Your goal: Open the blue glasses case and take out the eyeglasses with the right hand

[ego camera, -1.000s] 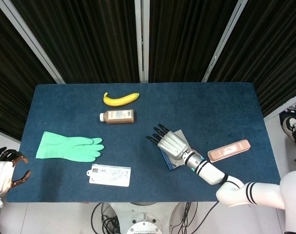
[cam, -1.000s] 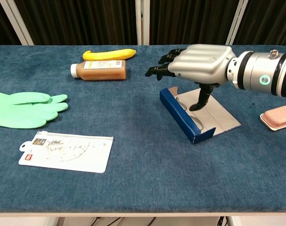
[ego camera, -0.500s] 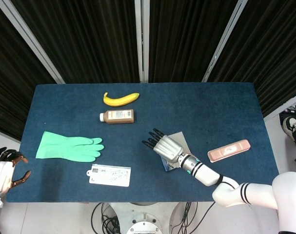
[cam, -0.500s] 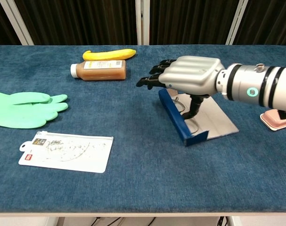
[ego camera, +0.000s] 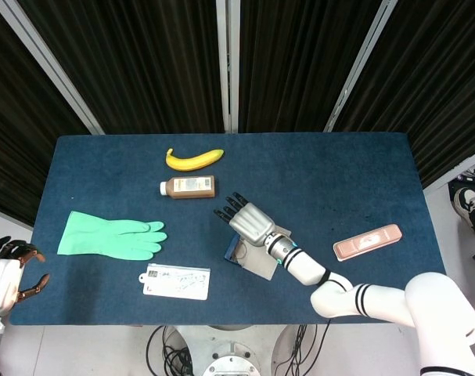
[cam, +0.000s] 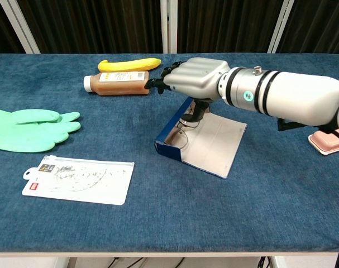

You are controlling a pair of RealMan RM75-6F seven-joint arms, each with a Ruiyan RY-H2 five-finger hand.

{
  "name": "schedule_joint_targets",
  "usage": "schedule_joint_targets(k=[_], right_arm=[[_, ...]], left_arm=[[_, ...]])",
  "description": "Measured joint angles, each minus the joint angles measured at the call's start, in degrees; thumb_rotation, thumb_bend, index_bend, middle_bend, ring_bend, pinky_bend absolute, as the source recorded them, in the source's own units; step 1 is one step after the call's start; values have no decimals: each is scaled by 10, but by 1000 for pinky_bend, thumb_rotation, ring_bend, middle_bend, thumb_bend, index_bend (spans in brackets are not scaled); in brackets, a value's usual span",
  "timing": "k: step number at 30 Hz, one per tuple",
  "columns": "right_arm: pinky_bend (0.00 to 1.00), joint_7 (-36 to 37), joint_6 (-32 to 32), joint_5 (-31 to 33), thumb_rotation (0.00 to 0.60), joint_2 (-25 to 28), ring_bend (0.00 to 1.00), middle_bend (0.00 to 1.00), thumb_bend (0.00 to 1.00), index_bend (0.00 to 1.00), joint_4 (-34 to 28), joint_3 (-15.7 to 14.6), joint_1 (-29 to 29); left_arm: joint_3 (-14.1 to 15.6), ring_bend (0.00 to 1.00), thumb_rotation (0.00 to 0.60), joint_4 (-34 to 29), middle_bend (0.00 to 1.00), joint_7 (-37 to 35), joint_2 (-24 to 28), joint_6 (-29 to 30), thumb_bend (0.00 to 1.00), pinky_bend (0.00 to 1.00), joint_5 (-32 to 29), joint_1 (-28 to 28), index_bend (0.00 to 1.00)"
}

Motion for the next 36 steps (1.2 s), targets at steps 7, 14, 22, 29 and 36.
schedule_joint_targets(k=[7, 14, 22, 29, 36], right_arm=[[0, -6, -19, 52, 600, 9, 0, 206, 349, 26, -3, 14, 5], [0, 0, -33, 33, 600, 58, 0, 200, 383, 175, -70, -11, 4], [0, -2, -24, 16, 600, 47, 0, 192, 385, 270, -60, -25, 7], [0, 4, -24, 19, 600, 33, 0, 194, 386, 361, -38, -23, 13], [0, 5, -28, 26, 600, 21, 0, 203, 386, 400, -21, -21, 21]], left_arm=[[0, 228, 600, 0, 374, -2, 1, -2, 239, 140, 0, -1, 477], [0, 228, 600, -1, 374, 2, 0, -1, 239, 140, 0, -1, 477], [0, 228, 600, -1, 374, 2, 0, -1, 238, 140, -1, -1, 477], [0, 228, 600, -1, 374, 0, 1, -1, 239, 140, 0, -1, 477], [0, 228, 600, -1, 374, -2, 1, -1, 239, 140, 0, -1, 477]])
